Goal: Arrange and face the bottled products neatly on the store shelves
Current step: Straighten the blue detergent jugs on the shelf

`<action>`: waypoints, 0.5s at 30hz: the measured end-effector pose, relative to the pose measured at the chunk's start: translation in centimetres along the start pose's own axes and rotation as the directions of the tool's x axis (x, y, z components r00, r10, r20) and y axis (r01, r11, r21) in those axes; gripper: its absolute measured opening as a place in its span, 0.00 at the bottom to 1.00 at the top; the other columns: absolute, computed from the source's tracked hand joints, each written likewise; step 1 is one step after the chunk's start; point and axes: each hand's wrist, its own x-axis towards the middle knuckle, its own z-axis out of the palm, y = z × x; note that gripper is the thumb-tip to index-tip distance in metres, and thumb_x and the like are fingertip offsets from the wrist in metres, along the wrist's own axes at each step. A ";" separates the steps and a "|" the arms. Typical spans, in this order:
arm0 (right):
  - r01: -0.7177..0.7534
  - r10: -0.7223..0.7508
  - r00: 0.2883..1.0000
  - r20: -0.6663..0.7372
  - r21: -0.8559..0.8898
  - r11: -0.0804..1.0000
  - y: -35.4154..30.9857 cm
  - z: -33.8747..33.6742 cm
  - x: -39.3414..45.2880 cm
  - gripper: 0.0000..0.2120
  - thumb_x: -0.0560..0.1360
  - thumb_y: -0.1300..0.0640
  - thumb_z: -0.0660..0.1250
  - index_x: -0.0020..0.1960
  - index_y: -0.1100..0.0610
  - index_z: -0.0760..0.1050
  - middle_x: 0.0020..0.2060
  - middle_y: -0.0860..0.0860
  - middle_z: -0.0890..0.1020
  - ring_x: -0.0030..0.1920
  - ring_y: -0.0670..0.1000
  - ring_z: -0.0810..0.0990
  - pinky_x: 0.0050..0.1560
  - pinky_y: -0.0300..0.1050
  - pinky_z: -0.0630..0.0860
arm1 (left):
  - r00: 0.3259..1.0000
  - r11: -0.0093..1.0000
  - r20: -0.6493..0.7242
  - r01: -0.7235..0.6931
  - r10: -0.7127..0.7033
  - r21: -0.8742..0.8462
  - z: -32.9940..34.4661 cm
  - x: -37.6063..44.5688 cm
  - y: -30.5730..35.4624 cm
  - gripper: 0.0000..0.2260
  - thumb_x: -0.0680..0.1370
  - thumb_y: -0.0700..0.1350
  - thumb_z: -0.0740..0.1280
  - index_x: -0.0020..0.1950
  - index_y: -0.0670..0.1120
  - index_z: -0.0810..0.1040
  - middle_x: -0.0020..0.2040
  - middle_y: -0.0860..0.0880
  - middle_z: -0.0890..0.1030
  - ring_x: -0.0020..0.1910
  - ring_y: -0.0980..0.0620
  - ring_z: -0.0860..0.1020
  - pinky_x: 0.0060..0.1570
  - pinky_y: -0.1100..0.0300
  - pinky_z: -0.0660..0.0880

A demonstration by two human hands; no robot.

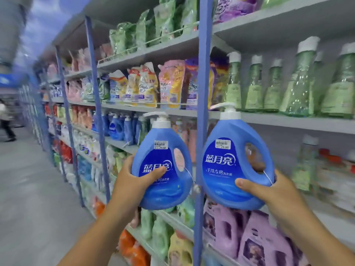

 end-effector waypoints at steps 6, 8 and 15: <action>-0.081 0.078 0.994 0.078 0.030 0.996 3.8 9.7 4.1 0.21 0.63 0.60 0.80 0.55 0.56 0.83 0.49 0.53 0.88 0.49 0.57 0.88 0.58 0.60 0.80 | 0.997 0.999 -0.057 0.049 -0.050 -0.002 -8.1 6.2 -2.5 0.35 0.55 0.55 0.84 0.60 0.56 0.78 0.52 0.50 0.86 0.49 0.46 0.86 0.47 0.45 0.83; -0.109 0.103 0.988 0.114 0.046 0.993 5.4 12.1 5.9 0.23 0.62 0.58 0.82 0.56 0.57 0.83 0.50 0.54 0.88 0.50 0.57 0.87 0.58 0.60 0.80 | 0.996 0.999 -0.076 0.053 -0.053 -0.003 -9.9 8.5 -3.8 0.35 0.54 0.56 0.83 0.60 0.56 0.78 0.52 0.50 0.86 0.49 0.46 0.86 0.47 0.44 0.83; -0.093 0.086 0.990 0.109 0.060 0.994 12.1 20.3 13.9 0.17 0.66 0.66 0.80 0.53 0.56 0.83 0.45 0.52 0.88 0.46 0.54 0.88 0.47 0.49 0.83 | 0.991 0.998 -0.119 0.060 -0.057 0.020 -13.3 18.3 -8.5 0.29 0.62 0.48 0.83 0.59 0.55 0.78 0.51 0.51 0.86 0.49 0.47 0.86 0.47 0.47 0.83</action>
